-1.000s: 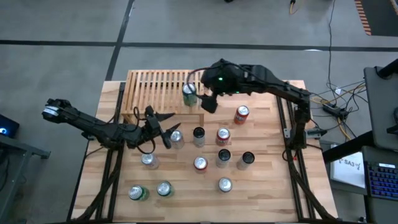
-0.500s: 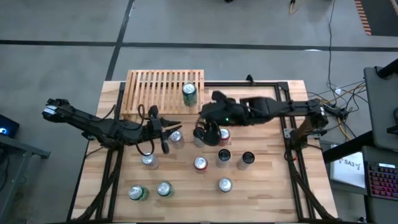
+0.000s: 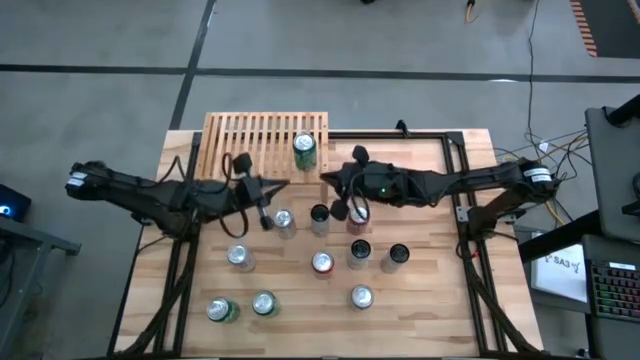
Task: Place canned beverage on shelf
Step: Put the right green soda can on the shelf
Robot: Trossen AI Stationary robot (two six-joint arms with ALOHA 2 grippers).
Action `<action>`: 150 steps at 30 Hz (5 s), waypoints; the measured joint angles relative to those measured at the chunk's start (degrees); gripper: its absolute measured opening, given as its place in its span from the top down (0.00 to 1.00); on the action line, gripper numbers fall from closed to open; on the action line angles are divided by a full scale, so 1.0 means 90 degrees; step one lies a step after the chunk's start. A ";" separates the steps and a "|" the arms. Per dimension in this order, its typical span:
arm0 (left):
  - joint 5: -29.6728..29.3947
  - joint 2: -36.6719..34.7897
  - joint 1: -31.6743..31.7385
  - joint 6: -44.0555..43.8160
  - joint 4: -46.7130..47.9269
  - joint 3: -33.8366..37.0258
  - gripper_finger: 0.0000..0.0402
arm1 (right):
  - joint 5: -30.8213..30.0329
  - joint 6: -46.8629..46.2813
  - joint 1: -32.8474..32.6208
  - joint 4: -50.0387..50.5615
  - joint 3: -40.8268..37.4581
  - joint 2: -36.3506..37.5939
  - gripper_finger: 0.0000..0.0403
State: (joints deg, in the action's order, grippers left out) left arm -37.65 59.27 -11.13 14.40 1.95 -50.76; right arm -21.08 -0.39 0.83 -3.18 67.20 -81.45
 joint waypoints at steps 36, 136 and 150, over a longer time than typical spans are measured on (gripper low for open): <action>0.1970 0.0085 0.1957 -0.0938 0.0931 0.0265 1.00 | 0.0406 -0.0009 0.0850 -0.0056 -0.0102 0.0002 0.98; 0.1465 0.0087 0.1954 -0.1167 0.0737 0.0311 1.00 | 0.2176 -0.0391 0.1859 -0.1798 -0.0100 -0.1049 0.98; 0.1471 0.0087 0.1953 -0.1310 0.0622 0.0313 1.00 | 0.2008 -0.0241 0.2068 -0.1617 -0.0097 -0.0911 0.98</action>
State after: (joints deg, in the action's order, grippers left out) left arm -24.41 60.05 6.44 2.61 7.55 -47.94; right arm -3.01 -2.56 19.44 -17.73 66.32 -89.65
